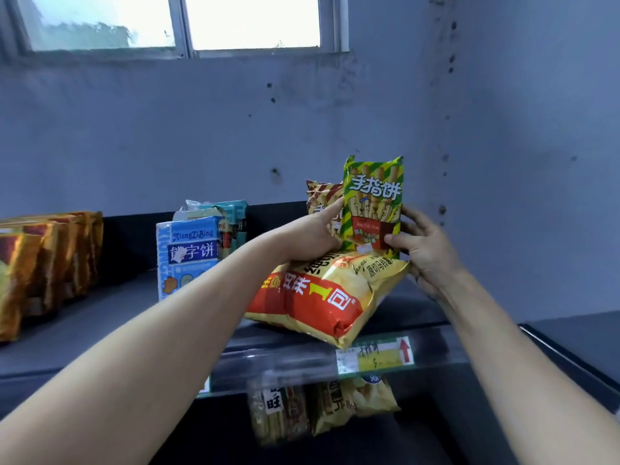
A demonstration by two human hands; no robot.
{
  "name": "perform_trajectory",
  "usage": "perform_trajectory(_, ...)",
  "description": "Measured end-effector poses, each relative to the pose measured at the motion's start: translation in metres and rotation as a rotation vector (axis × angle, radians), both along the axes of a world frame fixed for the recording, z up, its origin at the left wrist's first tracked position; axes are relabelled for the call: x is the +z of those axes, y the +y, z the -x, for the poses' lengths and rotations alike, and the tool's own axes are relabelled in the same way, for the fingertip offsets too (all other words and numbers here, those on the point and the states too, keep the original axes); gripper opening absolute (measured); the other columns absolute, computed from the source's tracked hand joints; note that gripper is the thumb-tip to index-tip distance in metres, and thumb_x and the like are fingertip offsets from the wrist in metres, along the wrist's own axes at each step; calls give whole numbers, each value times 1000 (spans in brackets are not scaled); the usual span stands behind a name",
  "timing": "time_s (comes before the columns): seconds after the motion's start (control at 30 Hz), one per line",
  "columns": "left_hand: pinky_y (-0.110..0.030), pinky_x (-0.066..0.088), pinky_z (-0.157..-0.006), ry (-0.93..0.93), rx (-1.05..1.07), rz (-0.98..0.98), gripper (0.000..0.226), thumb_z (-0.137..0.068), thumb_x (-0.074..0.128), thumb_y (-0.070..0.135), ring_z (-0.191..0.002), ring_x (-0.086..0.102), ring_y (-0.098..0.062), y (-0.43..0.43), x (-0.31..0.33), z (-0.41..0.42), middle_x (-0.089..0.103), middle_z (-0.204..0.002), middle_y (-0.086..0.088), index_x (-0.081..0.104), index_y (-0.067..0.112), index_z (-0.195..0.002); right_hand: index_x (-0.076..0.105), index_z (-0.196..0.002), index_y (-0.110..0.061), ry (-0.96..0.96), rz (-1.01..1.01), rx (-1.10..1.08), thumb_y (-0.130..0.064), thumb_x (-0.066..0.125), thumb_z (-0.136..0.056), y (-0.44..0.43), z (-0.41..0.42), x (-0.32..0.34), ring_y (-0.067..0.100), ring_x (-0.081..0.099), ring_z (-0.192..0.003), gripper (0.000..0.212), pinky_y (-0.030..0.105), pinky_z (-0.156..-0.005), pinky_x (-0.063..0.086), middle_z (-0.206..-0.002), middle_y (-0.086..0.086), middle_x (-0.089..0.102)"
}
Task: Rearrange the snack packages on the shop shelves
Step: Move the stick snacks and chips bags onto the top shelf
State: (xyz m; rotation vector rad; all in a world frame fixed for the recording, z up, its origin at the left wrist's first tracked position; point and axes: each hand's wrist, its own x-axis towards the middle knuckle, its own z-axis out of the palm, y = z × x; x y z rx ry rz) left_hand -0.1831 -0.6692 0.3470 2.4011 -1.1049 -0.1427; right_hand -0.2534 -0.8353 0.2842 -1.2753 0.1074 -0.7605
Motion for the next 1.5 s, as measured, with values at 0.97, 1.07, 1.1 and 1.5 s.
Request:
perform_trajectory(0.97, -26, 38, -82, 4, 242, 239, 29, -95, 53, 25, -96, 51, -10, 54, -7, 9, 59, -111, 3, 62, 16, -121, 56, -74, -15, 290, 289, -288, -25, 60, -91, 21, 1, -1, 22, 53, -79, 20, 35, -72, 46, -78, 4, 58)
perform_trajectory(1.07, -28, 39, -83, 12, 274, 142, 31, -94, 52, 32, -97, 53, -12, 67, -7, 11, 61, -112, 3, 63, 18, -120, 62, -78, -10, 432, 394, -199, -40, 61, -89, 31, 11, 5, 22, 55, -74, 31, 34, -67, 49, -79, 8, 61)
perform_trajectory(1.1, -29, 41, -84, 19, 286, 95, 34, -94, 52, 36, -98, 55, -13, 70, -8, 12, 63, -113, 2, 63, 18, -120, 65, -84, -8, 504, 423, -151, -45, 61, -87, 35, 13, 7, 23, 58, -79, 37, 35, -71, 51, -84, 8, 64)
perform_trajectory(1.5, -24, 44, -64, 131, 331, 229, 37, -98, 42, 39, -75, 59, -9, 75, -15, 30, 64, -87, 2, 58, 13, -118, 62, -94, -8, 538, 77, 225, -29, 73, -78, 44, 19, 7, 20, 69, -66, 29, 36, -59, 58, -70, 8, 73)
